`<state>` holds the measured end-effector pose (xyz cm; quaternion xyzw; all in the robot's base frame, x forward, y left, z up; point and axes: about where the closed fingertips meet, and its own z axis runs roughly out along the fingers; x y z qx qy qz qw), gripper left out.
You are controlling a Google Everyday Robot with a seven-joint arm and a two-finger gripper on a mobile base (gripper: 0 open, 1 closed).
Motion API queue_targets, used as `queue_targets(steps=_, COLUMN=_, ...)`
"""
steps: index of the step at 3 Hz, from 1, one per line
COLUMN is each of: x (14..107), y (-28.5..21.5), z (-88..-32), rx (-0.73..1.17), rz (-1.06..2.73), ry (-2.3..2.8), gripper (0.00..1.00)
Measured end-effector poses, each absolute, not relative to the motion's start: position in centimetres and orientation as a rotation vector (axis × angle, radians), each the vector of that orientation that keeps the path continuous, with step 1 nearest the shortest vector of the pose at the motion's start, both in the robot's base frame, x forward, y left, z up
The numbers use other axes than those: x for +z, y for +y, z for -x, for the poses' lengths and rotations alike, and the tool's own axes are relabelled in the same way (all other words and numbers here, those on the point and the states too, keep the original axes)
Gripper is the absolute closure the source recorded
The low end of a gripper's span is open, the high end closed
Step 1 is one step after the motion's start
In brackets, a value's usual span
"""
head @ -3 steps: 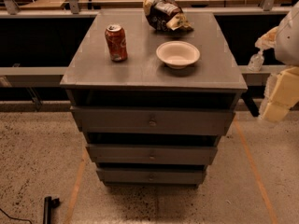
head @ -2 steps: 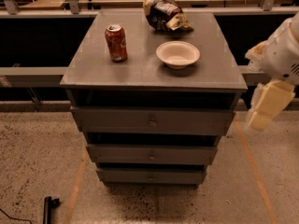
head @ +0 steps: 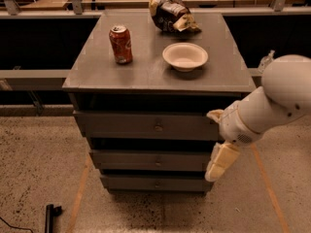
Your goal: Open bottom drawer
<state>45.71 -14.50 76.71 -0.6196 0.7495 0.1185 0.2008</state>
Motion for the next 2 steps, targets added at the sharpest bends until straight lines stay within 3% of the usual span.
queue_targets(steps=1, x=68.44, y=-12.09, z=-47.12, rx=0.351, rz=1.718, ry=2.061, gripper=0.0)
queue_targets(steps=2, x=68.44, y=-12.08, z=-47.04, rx=0.353, rz=1.721, ry=2.062, gripper=0.0)
